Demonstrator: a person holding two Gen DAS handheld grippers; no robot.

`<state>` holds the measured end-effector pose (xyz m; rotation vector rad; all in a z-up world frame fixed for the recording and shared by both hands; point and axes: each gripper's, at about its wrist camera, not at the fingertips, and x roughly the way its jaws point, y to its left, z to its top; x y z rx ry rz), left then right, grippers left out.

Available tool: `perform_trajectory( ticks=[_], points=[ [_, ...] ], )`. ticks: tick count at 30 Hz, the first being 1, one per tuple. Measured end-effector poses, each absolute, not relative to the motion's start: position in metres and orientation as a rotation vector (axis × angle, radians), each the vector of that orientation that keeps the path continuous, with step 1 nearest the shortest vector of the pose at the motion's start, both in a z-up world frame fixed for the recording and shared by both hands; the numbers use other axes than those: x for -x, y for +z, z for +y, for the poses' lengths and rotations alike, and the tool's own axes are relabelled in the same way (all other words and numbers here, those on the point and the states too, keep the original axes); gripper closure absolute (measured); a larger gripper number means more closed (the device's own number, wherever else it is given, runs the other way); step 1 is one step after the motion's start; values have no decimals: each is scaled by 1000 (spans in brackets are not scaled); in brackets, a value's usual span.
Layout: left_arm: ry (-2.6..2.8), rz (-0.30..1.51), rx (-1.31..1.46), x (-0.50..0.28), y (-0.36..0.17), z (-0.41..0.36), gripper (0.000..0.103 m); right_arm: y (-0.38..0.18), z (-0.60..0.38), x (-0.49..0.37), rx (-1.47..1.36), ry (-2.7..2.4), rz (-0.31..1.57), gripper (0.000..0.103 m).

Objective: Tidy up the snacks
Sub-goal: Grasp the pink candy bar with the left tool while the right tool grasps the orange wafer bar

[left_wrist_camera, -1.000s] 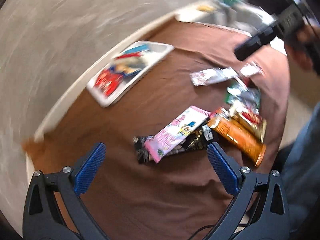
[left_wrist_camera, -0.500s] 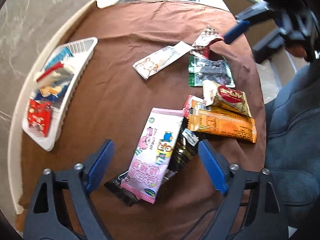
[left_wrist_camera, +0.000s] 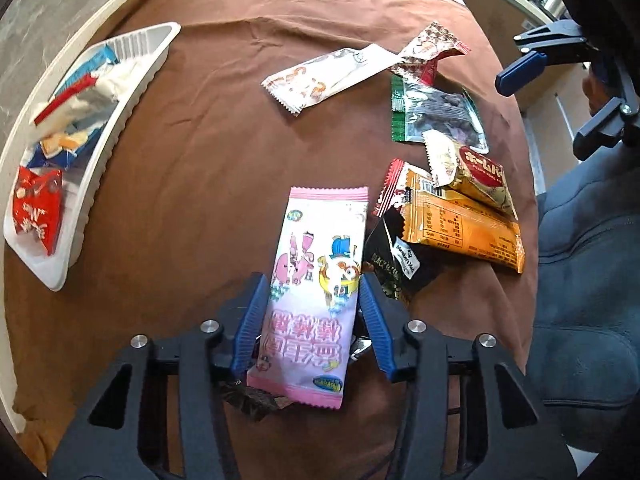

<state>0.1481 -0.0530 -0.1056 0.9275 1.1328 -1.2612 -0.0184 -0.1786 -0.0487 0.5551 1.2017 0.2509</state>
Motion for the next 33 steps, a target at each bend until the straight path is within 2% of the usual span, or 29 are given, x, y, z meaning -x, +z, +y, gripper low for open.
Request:
perform_trajectory(
  ticks=[6, 13, 19, 26, 33],
  points=[
    [-1258, 1179, -920, -157, -107, -54, 58, -50, -177, 17, -537, 254, 1214, 26],
    [-1240, 1217, -879, -165, -108, -56, 67, -49, -177, 16, -532, 247, 1207, 26],
    [-1222, 1216, -861, -166, -107, -52, 69, -51, -175, 15, -534, 264, 1207, 27],
    [-1197, 1194, -779, -176, -93, -40, 69, -56, -138, 15, -473, 392, 1183, 50],
    [-1137, 1169, -657, -182, -78, -14, 69, -61, -120, 4, -438, 423, 1210, 53]
  ],
)
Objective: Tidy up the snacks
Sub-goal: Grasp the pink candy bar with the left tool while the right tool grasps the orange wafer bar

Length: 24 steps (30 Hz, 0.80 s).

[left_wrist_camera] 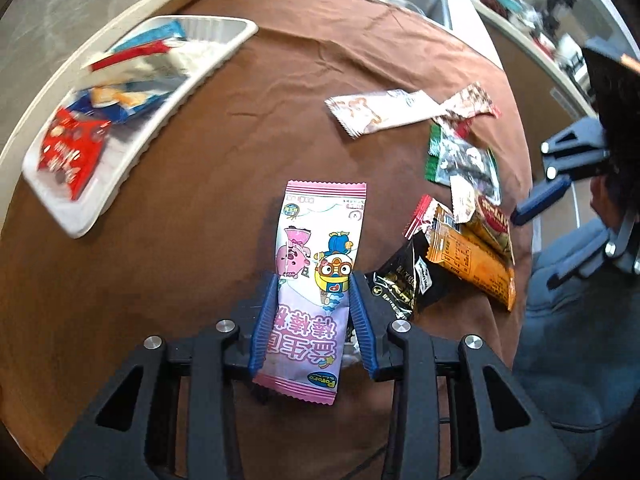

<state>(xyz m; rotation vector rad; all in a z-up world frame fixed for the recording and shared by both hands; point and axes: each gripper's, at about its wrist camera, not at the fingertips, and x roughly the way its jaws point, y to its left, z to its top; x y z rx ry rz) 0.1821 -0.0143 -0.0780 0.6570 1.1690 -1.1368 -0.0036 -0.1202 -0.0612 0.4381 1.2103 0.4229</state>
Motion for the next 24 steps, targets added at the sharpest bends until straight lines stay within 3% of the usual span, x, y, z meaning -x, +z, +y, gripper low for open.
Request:
perform_trajectory(
  ticks=[10, 17, 24],
  points=[
    [-1039, 1114, -516, -165, -49, 28, 69, -94, -95, -7, -331, 344, 1387, 53],
    [-1015, 1085, -447, -147, -38, 37, 69, -106, -103, -4, -301, 245, 1479, 60],
    [-998, 1077, -419, -140, -36, 40, 69, -104, -83, -13, -234, 286, 1458, 58]
  ],
)
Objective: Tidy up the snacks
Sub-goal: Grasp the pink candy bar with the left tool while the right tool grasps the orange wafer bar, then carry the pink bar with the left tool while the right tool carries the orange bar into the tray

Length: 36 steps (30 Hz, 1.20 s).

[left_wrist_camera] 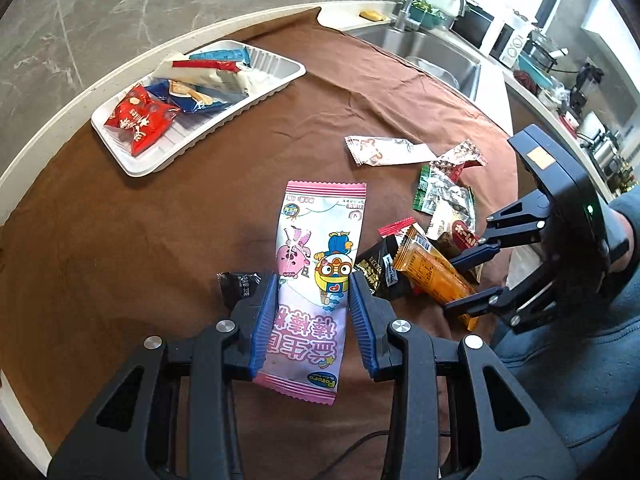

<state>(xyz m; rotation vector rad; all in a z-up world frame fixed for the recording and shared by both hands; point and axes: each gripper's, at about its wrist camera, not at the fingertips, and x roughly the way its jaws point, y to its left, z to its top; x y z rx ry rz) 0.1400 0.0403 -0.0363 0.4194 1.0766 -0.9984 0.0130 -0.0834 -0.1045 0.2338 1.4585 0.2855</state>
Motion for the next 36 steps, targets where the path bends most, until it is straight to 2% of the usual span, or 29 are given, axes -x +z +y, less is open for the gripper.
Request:
perform_trajectory(
  ticks=[2, 5, 7, 16, 28, 36],
  points=[
    [-992, 1079, -411, -140, -37, 42, 69, -103, -76, -15, -174, 285, 1447, 58],
    [-984, 1082, -405, -139, -37, 44, 69, -103, -68, -17, -95, 274, 1439, 69],
    [-982, 1085, -396, -138, -37, 47, 69, -103, -68, -16, -93, 268, 1442, 85],
    [-974, 1091, -370, -141, -40, 48, 69, -104, -97, -19, -250, 283, 1475, 92],
    [-968, 1109, -344, -145, -43, 49, 69, -104, -143, -44, -481, 318, 1478, 94],
    [-966, 1121, -258, -150, -40, 56, 69, -81, -186, -48, -658, 360, 1439, 94]
  ],
)
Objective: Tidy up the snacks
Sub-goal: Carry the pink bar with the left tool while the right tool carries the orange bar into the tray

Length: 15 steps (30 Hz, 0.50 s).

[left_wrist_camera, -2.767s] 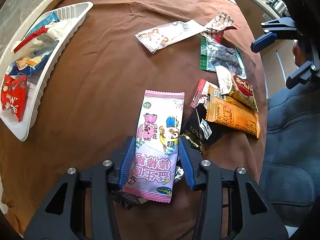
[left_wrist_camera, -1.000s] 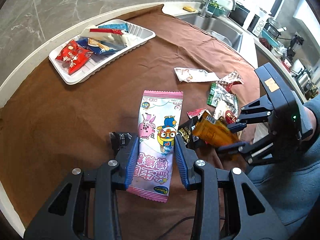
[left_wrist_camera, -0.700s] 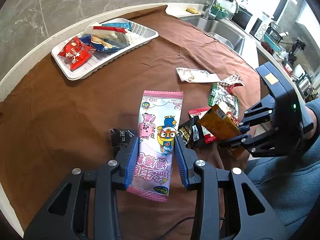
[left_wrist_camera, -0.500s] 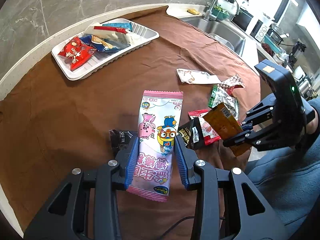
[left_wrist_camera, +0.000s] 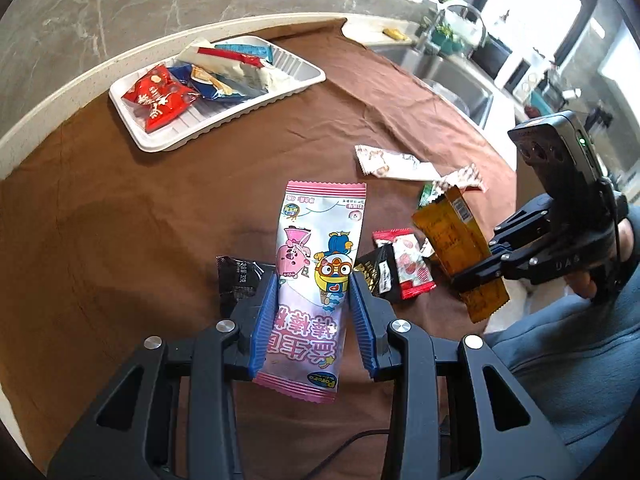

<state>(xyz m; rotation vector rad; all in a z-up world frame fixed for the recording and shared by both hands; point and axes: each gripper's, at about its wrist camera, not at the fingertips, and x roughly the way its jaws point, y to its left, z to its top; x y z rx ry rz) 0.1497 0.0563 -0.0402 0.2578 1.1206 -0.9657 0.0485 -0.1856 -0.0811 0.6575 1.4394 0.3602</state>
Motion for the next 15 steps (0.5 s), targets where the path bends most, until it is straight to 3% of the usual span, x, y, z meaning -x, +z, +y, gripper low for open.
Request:
perform_trajectory(
  ticks=[6, 15],
  points=[
    [-941, 1125, -68, -167, -26, 76, 69, -70, -215, -55, -905, 385, 1355, 94],
    [-781, 1100, 76, -188, -12, 96, 69, -63, -232, -84, -954, 363, 1270, 94]
  ],
)
